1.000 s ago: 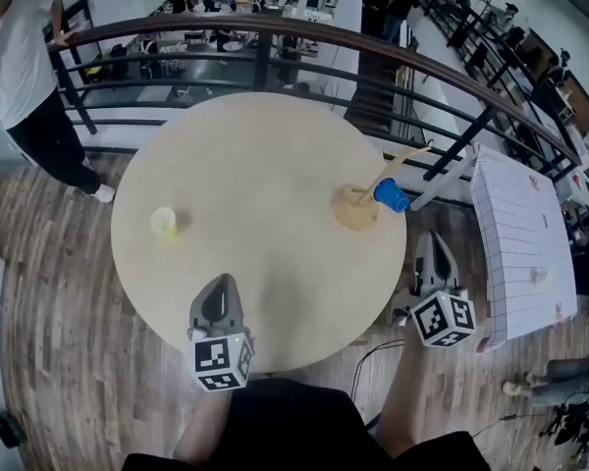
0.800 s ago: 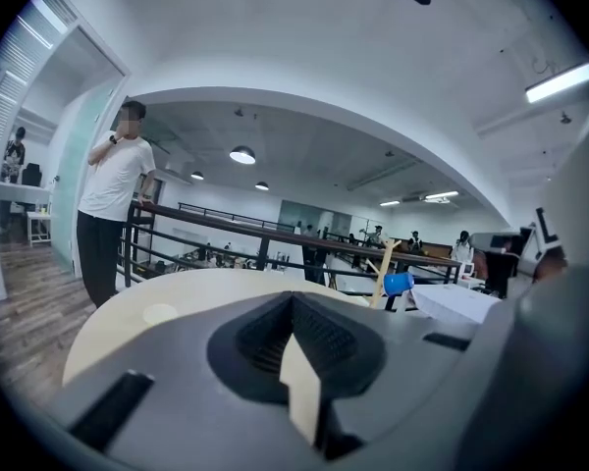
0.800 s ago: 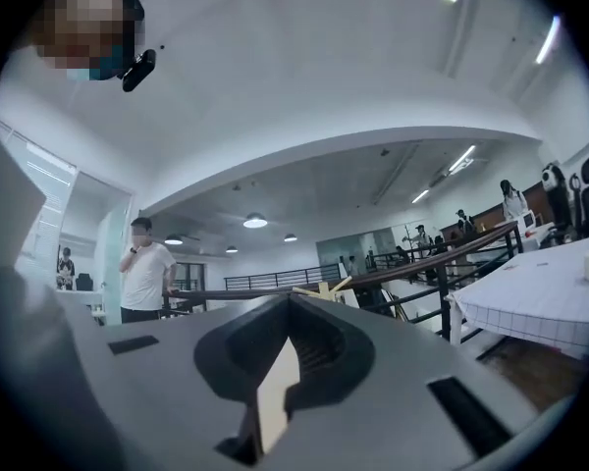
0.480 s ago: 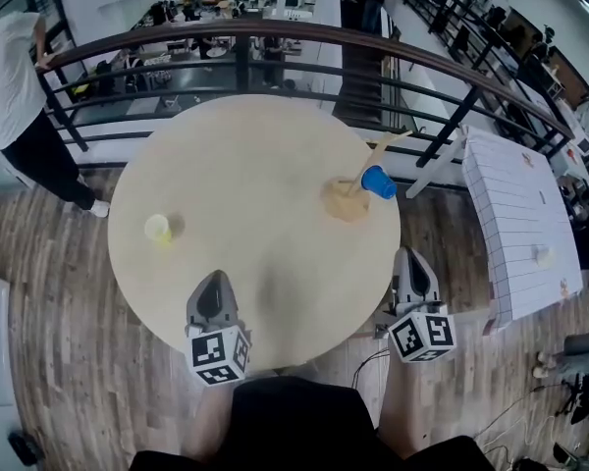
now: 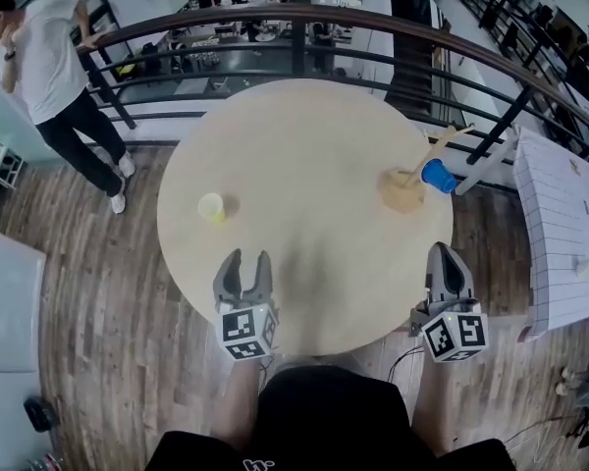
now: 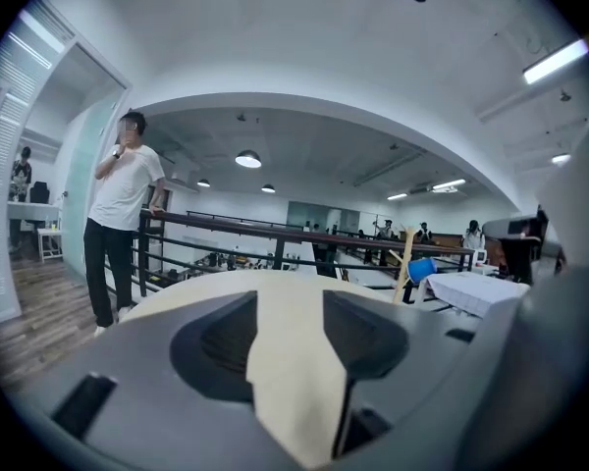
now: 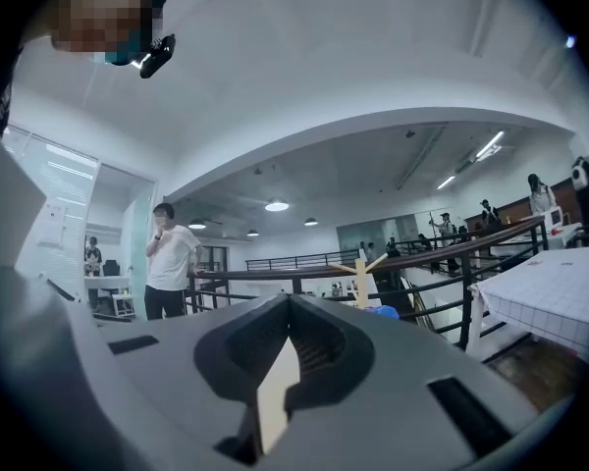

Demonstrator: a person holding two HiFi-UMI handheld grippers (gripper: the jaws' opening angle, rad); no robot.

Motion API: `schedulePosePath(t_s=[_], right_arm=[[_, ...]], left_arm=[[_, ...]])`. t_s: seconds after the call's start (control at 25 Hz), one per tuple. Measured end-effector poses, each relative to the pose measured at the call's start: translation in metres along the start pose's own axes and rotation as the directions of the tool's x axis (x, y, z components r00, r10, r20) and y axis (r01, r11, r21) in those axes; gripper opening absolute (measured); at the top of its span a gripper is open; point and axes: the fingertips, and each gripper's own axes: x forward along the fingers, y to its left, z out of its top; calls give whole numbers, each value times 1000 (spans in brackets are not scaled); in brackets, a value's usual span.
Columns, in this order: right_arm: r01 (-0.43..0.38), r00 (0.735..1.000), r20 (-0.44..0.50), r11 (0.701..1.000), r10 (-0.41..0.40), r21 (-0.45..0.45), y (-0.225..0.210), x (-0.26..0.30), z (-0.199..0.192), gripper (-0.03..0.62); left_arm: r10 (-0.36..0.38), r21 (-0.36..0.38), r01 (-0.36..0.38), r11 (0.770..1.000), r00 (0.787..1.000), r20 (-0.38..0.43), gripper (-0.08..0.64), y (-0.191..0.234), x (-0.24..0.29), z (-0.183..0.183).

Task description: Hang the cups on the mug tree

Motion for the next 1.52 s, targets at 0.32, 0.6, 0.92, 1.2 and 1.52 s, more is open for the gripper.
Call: schedulePosePath(t_s=[0.32, 0.6, 0.92, 1.2, 1.52], right_arm=[[-57, 996, -67, 997, 54, -46, 34, -3, -1, 9], [-77, 989, -132, 993, 65, -91, 45, 5, -9, 9], [-88, 979, -193, 988, 62, -124, 53, -2, -25, 9], [-59, 974, -223, 990, 29, -127, 52, -7, -35, 9], [-29, 967, -256, 992, -4, -124, 42, -15, -47, 9]], left_arm=[[161, 110, -151, 982, 983, -93, 288, 85, 29, -38], [269, 107, -255, 961, 950, -159, 288, 160, 92, -86], [201, 53, -194, 980, 956, -212, 330, 179, 142, -121], [206, 69, -194, 978, 944, -258, 330, 192, 169, -133], [218, 119, -192, 974, 934, -282, 288, 193, 178, -134]])
